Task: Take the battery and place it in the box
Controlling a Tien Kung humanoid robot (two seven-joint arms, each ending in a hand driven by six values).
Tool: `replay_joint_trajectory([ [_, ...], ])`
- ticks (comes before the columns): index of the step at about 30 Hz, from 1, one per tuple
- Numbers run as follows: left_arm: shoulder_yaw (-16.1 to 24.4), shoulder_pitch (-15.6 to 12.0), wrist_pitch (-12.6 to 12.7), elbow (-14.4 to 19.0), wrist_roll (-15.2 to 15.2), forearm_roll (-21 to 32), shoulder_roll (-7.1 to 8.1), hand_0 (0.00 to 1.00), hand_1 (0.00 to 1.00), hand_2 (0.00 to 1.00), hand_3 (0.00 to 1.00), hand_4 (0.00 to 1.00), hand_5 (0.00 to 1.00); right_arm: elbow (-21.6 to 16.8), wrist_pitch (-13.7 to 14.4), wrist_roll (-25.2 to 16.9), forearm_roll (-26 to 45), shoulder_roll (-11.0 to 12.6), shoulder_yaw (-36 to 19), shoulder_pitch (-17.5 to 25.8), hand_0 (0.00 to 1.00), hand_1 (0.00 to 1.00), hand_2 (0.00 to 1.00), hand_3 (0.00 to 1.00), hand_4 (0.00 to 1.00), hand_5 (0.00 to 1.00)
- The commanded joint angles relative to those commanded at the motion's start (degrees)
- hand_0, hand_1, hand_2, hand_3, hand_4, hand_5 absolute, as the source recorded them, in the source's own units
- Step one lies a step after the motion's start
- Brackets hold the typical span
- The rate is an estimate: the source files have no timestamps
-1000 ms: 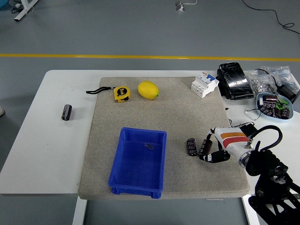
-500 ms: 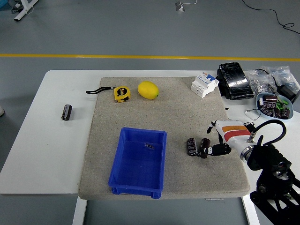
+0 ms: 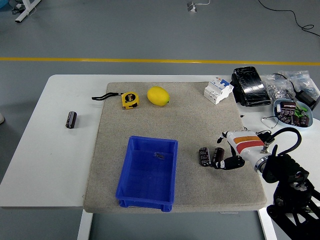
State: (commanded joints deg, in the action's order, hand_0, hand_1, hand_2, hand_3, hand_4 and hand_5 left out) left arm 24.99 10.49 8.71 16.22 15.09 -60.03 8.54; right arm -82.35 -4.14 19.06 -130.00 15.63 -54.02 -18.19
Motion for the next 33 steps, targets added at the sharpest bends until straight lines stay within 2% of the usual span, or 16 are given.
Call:
replay_joint_trajectory([
  [12, 0.1, -0.1, 0.0, 0.0, 0.1, -0.1, -0.09, 0.696, 0.665, 0.723, 0.633, 0.654, 0.668, 3.1, 0.2, -0.3, 0.0, -0.2, 1.3, -0.6, 0.105, 0.117, 0.249, 0.787, 0.998, 0.485],
  [13, 0.1, -0.1, 0.0, 0.0, 0.1, -0.2, -0.11, 0.696, 0.666, 0.723, 0.632, 0.653, 0.668, 3.3, 0.4, -0.3, 0.0, -0.2, 1.5, -0.7, 0.103, 0.113, 0.240, 0.742, 0.998, 0.478],
  [18, 0.2, 0.0, -0.1, 0.0, 0.1, -0.4, -0.13, 0.696, 0.666, 0.723, 0.632, 0.653, 0.668, 4.5, 1.9, -0.6, 0.0, -0.3, 2.1, -0.9, 0.103, 0.113, 0.240, 0.742, 0.998, 0.478],
  [19, 0.2, 0.0, -0.1, 0.0, 0.1, -0.4, -0.15, 0.696, 0.666, 0.723, 0.633, 0.654, 0.667, 4.7, 2.2, -0.7, 0.0, -0.3, 2.1, -0.9, 0.093, 0.102, 0.225, 0.673, 0.998, 0.473],
  [24, 0.2, 0.0, -0.1, 0.1, 0.1, -0.4, -0.20, 0.696, 0.666, 0.723, 0.633, 0.654, 0.667, 5.6, 3.4, -1.0, 0.0, -0.3, 2.2, -1.1, 0.093, 0.102, 0.225, 0.673, 0.998, 0.473],
  [25, 0.2, 0.0, -0.1, 0.1, 0.1, -0.5, -0.21, 0.696, 0.669, 0.723, 0.633, 0.653, 0.667, 5.6, 3.6, -1.1, 0.0, -0.3, 2.3, -1.1, 0.089, 0.095, 0.210, 0.584, 0.998, 0.459],
  [33, 0.2, -0.1, -0.1, 0.1, 0.1, -0.6, -0.25, 0.696, 0.669, 0.724, 0.632, 0.653, 0.667, 5.7, 4.8, -1.5, 0.0, -0.5, 2.8, -1.0, 0.081, 0.087, 0.203, 0.557, 0.998, 0.452],
])
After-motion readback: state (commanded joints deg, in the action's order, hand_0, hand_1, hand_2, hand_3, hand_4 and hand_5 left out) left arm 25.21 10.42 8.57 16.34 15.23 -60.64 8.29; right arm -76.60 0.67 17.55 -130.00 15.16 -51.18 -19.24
